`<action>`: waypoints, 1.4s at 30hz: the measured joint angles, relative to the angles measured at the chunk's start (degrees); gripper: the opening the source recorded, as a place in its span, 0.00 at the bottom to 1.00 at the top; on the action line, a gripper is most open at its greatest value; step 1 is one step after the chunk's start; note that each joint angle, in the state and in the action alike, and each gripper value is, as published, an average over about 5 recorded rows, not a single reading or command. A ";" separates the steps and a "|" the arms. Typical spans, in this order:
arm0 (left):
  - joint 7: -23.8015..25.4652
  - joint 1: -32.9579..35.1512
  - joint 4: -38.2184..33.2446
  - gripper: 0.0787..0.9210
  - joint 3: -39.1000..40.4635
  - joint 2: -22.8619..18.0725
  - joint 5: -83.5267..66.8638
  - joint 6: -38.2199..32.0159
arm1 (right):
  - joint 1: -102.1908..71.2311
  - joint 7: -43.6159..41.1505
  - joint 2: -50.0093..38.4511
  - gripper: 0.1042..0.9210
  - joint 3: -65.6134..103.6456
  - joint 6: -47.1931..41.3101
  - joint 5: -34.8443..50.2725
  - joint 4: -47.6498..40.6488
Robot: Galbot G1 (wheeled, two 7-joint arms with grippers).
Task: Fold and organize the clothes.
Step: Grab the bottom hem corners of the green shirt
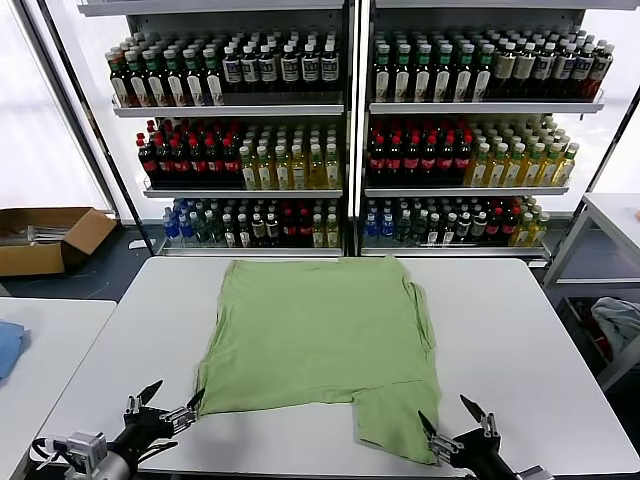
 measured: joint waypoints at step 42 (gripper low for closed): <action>-4.26 -2.15 3.28 0.03 9.88 0.42 5.22 -0.12 | 0.29 -1.56 1.45 0.00 -5.31 4.83 1.13 -2.86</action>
